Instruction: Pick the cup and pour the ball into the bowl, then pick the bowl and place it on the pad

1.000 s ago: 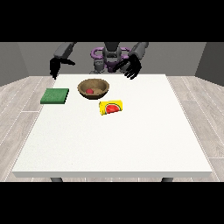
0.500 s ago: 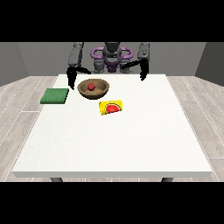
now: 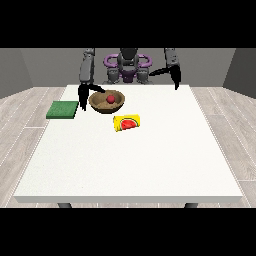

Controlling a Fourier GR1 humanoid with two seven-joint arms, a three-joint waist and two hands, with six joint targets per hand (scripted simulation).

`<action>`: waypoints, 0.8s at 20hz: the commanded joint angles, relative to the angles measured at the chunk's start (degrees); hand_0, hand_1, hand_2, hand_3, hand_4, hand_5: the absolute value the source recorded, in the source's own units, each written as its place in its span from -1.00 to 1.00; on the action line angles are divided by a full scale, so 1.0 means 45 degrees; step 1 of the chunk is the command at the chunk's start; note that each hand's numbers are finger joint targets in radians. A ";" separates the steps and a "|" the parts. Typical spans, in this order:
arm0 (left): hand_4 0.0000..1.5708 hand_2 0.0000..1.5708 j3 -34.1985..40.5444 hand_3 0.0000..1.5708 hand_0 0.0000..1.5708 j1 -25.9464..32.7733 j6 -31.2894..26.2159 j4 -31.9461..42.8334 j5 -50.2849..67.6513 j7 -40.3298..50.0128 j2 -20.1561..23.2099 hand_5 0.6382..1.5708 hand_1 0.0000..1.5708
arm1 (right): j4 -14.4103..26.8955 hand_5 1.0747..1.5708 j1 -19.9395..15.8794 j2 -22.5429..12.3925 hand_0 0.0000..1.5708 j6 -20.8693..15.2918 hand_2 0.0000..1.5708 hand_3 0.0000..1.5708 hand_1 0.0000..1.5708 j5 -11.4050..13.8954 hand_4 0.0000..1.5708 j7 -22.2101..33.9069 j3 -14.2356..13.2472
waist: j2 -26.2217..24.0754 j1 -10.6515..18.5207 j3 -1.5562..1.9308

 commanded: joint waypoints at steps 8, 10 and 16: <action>-1.00 -1.00 0.0572 -1.00 -1.00 -0.0022 -0.0747 -0.0287 0.0294 -0.0053 0.0428 0.99 -1.00 | 0.2298 0.98 -0.1745 0.0585 -1.00 -0.1017 -1.00 -1.00 -1.00 -0.0124 -0.82 -0.0610 0.0170 | 0.0296 0.0016 0.0000; -1.00 -1.00 0.0235 -1.00 -1.00 0.0323 -0.0735 -0.1166 0.0279 0.0642 0.0337 0.99 -1.00 | 0.3221 0.90 -0.0427 0.0180 -1.00 -0.0693 -1.00 -1.00 -1.00 -0.0890 -0.41 0.0320 -0.0786 | 0.0052 0.0392 0.0010; -0.28 -1.00 -0.0075 -1.00 -1.00 -0.0068 -0.1255 -0.1388 0.0351 0.0080 0.0344 0.95 -1.00 | 0.3374 0.86 0.0322 -0.0926 1.00 -0.4934 1.00 1.00 1.00 0.2426 0.17 -0.0106 0.0680 | 0.1201 0.1478 -0.0062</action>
